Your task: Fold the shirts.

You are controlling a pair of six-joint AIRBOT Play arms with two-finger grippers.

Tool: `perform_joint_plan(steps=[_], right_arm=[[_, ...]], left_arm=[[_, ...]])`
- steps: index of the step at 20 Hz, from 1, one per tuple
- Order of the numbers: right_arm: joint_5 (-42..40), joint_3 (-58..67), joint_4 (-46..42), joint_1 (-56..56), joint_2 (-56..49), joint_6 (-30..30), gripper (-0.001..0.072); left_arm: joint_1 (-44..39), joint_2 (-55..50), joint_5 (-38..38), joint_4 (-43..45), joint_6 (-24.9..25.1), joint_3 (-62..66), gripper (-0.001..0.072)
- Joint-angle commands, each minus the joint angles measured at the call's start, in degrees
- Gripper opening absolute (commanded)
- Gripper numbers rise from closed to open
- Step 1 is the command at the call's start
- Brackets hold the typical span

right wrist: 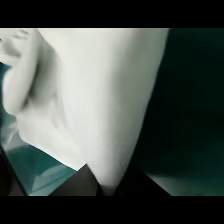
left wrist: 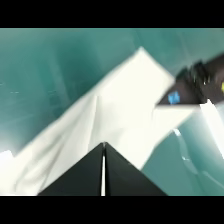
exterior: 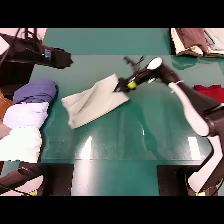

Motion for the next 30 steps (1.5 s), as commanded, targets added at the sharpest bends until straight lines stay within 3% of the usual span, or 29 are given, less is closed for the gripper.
perform_joint_plan(steps=[1, 6, 14, 19, 22, 27, 30], right_arm=[[2.86, 2.05, -7.69, -10.43, 7.23, 3.93, 0.0018], [8.13, 2.05, -20.55, -30.14, 17.62, 7.58, 0.0018], [7.67, 2.05, -19.89, -56.41, 21.46, 7.58, 0.0018], [3.43, 2.38, -19.02, -60.52, 21.55, 6.93, 0.0018], [4.24, 6.38, -14.23, -60.24, 21.53, 5.73, 0.0019], [11.3, 15.82, -14.51, -60.61, 21.57, 5.84, 0.0018], [14.78, 13.38, -14.62, -62.51, 24.28, 5.86, 0.0018]], left_arm=[[-5.81, -0.02, 0.74, 0.55, 0.02, -0.02, 0.0029], [-9.73, -0.02, 2.64, -0.07, -0.04, -0.02, 0.0029], [-9.7, -0.02, 3.34, -1.55, -0.59, -0.02, 0.0029], [-9.7, -0.02, 3.54, -1.6, -2.14, -0.02, 0.003], [-9.7, -0.02, 3.89, -1.6, -2.14, -0.02, 0.0029], [-9.7, -0.02, 3.85, -1.6, -2.12, -0.02, 0.003], [-9.7, -0.02, 3.87, -1.57, -1.95, -0.02, 0.003]])
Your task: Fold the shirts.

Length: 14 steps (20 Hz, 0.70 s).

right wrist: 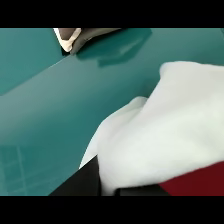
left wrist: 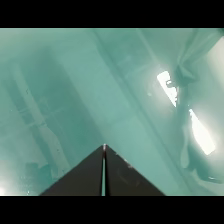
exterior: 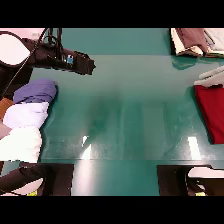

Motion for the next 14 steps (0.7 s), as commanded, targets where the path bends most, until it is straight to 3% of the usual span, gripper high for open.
perform_joint_plan(steps=[1, 8, 9, 10, 12, 14], right_arm=[[4.13, -2.38, -0.63, -2.1, 3.21, -0.07, 0.0018], [7.56, -24.0, -13.31, -8.94, 14.21, 0.04, 0.0028], [7.93, -27.12, -13.25, -10.36, 15.19, 0.04, 0.0081], [8.24, -29.94, -13.25, -11.61, 16.09, 0.04, 0.0227], [8.31, -34.29, -13.25, -14.19, 17.49, 0.04, 0.06], [7.87, -35.95, -12.83, -16.09, 18.95, 0.04, 0.0643]], left_arm=[[-0.02, -0.02, 0.04, 0.02, 0.13, -0.02, 0.003], [-0.02, -0.02, -0.17, 0.04, 0.59, -0.02, 0.003], [-0.02, -0.02, -0.13, 0.04, 0.61, -0.02, 0.003], [-0.02, -0.02, -0.13, 0.04, 0.61, -0.02, 0.003], [-0.02, -0.02, -0.15, 0.04, 0.61, -0.02, 0.003], [-0.02, -0.02, -0.17, 0.04, 0.61, -0.02, 0.003]])
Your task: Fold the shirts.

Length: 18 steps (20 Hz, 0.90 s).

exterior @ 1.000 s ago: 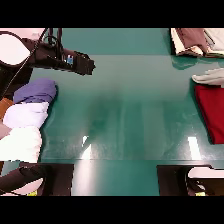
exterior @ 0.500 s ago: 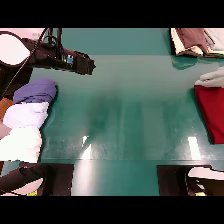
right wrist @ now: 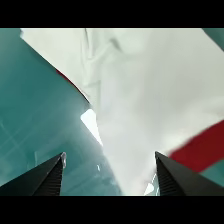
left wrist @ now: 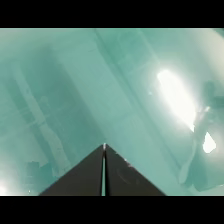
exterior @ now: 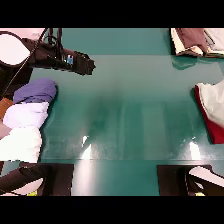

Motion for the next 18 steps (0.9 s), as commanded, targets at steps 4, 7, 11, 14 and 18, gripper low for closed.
perform_joint_plan(steps=[4, 7, 11, 14, 18], right_arm=[[-2.89, -2.8, 6.91, -1.36, 5.35, 0.02, 0.0642], [-4.74, -1.09, 15.08, 5.57, 7.43, 0.02, 0.0641], [-6.99, -0.61, 18.14, 23.12, 9.55, -0.13, 0.061], [-9.14, -0.61, 17.05, 35.65, 10.32, -0.15, 0.0412], [-9.62, -0.61, 17.11, 46.07, 10.27, -0.22, 0.0019]], left_arm=[[-0.02, -0.02, -0.07, 0.02, 0.09, -0.02, 0.0031], [-0.02, -0.02, 0.76, 0.85, 0.11, 0.0, 0.003], [-0.02, -0.02, 0.5, 1.27, 0.07, 0.0, 0.003], [-0.02, -0.02, 2.93, 1.27, 0.07, 0.0, 0.0031], [-0.02, -0.02, 6.05, 1.27, 0.07, 0.0, 0.003]])
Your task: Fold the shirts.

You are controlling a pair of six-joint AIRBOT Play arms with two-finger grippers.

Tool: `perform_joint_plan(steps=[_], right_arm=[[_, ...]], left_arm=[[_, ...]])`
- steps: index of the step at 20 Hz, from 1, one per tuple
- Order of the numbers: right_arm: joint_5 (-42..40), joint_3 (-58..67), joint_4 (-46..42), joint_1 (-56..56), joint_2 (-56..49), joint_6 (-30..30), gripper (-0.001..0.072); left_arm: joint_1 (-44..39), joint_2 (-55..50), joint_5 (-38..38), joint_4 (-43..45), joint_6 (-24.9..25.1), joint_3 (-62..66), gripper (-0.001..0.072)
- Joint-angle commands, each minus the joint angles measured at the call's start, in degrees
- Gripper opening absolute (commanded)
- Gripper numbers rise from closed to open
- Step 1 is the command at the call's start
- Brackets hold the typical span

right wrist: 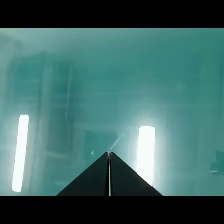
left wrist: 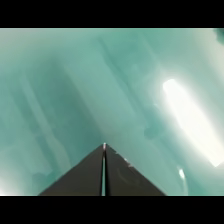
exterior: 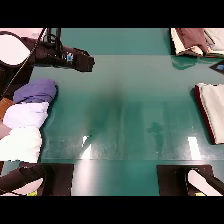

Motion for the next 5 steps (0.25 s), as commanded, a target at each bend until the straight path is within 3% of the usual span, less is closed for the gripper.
perform_joint_plan(steps=[1, 5], right_arm=[[-1.27, 0.07, 0.2, 9.07, 0.24, -0.04, 0.0019], [-0.96, 0.07, 0.31, 10.43, 0.26, -0.02, 0.0019]], left_arm=[[-0.02, -0.02, 3.06, 0.04, -0.02, 0.0, 0.0031], [-0.02, -0.02, 5.27, 0.04, -0.02, 0.0, 0.003]])
